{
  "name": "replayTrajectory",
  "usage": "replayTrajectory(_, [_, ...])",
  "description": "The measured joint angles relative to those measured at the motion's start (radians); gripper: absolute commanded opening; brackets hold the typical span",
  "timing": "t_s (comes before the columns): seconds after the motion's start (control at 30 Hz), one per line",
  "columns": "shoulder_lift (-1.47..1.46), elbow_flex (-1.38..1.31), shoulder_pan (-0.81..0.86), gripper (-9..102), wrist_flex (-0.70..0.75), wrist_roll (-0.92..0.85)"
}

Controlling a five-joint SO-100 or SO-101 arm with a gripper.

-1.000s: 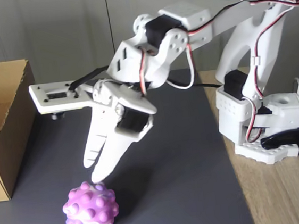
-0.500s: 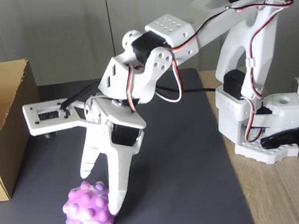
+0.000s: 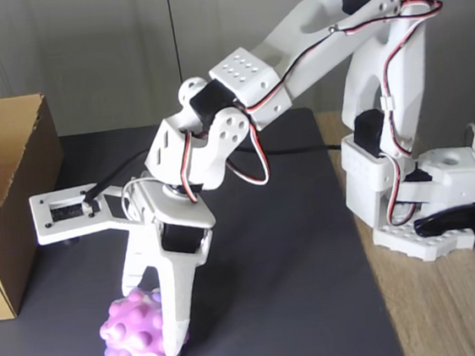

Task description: Grasp a ball and put it in the box.

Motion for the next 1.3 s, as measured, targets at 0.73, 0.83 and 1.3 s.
replayTrajectory(0.73, [-0.133, -0.002, 0.021, 28, -0.061, 0.071])
replayTrajectory(0.83, [-0.141, -0.002, 0.008, 26, -0.077, 0.077])
replayTrajectory(1.3, [-0.078, 0.002, 0.025, 20, -0.08, 0.06])
